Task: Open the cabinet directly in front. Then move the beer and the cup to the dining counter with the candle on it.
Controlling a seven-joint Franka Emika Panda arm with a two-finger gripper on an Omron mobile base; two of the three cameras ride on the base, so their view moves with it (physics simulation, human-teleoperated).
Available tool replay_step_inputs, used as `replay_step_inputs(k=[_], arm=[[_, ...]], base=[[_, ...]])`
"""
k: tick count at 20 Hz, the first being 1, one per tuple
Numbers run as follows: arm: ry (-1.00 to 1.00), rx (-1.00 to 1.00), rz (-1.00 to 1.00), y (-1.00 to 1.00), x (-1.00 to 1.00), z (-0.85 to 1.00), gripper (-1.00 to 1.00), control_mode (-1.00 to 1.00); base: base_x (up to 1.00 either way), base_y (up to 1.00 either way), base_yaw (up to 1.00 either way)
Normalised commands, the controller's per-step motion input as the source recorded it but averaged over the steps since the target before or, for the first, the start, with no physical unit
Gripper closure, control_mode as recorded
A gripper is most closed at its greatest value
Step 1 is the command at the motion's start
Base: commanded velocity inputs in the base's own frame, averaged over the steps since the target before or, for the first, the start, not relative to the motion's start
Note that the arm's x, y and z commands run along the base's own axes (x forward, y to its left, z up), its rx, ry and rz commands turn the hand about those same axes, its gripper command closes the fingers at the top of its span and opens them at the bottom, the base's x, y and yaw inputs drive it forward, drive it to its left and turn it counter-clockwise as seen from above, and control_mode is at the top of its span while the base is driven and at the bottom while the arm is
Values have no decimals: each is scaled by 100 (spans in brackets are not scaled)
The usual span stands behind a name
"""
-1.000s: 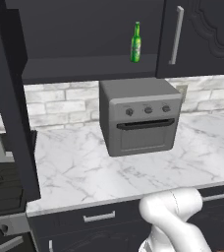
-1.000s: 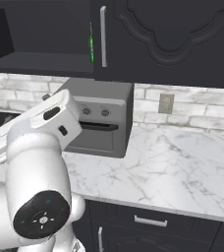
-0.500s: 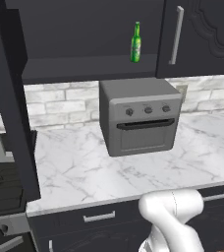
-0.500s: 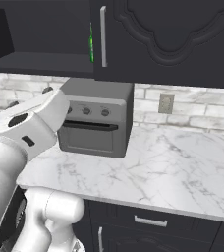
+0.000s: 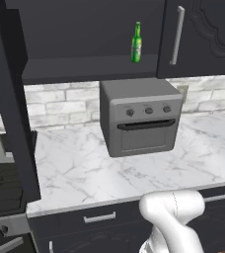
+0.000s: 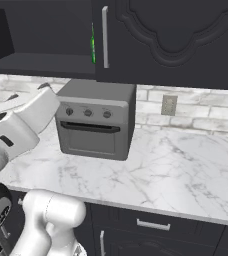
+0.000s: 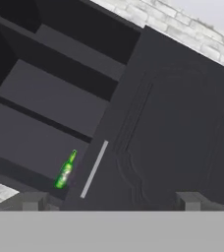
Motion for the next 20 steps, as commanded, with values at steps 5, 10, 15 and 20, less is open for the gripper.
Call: replay_step_inputs(k=[5,10,15,20], arm=[[2,0,0,0,67,0,-100,-100],[5,0,0,0,84,-1,-100,-100],[8,0,0,0,88,-1,-100,-100],[12,2,0,-14,80,0,-100,-100]], base=[[0,0,0],[0,0,0],[0,0,0],[0,0,0]])
